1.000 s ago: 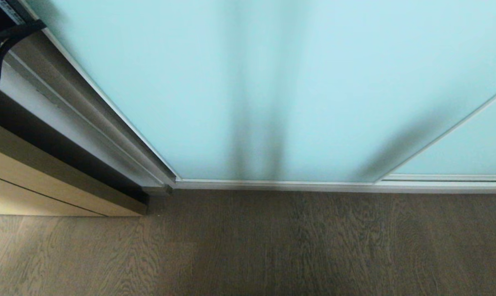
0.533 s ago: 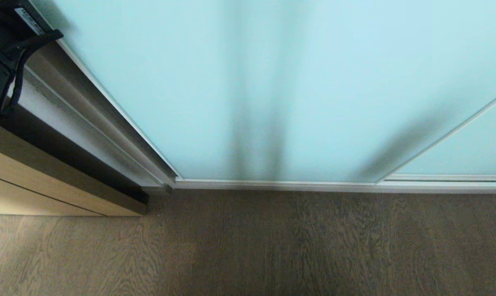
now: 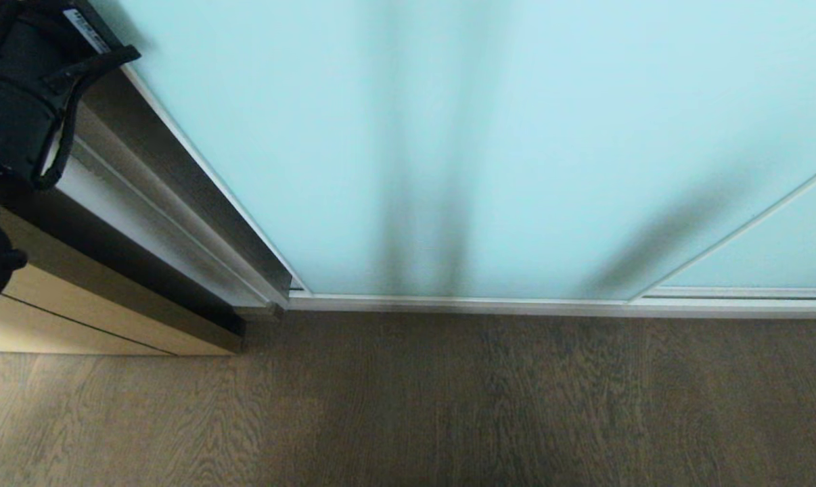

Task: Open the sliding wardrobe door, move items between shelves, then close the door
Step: Open the door

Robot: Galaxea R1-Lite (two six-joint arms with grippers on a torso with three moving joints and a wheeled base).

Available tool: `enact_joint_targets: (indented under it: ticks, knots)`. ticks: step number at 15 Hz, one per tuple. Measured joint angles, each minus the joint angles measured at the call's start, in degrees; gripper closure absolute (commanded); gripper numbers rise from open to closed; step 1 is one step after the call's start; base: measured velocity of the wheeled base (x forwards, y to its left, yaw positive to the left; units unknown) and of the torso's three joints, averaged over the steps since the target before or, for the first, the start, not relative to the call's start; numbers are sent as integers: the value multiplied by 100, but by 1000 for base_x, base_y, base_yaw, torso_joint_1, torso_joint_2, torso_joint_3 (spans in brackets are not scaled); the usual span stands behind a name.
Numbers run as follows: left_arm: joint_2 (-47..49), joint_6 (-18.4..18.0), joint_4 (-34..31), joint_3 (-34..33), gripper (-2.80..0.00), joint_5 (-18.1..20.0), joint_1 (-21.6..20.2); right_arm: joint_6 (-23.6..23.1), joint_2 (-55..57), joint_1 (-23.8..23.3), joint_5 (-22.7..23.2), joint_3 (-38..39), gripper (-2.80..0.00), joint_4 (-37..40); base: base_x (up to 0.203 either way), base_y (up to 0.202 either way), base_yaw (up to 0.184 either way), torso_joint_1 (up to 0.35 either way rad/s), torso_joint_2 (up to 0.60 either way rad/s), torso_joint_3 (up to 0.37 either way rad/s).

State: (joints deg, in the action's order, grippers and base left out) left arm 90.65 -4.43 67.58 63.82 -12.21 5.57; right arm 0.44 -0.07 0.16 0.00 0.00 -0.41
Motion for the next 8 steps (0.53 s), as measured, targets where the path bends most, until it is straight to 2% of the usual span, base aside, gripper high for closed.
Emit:
enact_joint_targets:
  ticks: [2, 5, 8]
  knots:
    - [119, 5, 9, 70, 0, 139, 76, 0, 0, 0, 0, 0, 0, 0, 0, 0, 0, 0, 0, 0]
    - [292, 32, 24, 114, 0, 154, 266, 0, 0, 0, 0, 0, 0, 0, 0, 0, 0, 0, 0, 0]
    - [404, 25, 24, 130, 0, 147, 704, -2, 0, 0, 0, 0, 0, 0, 0, 0, 0, 0, 0, 0]
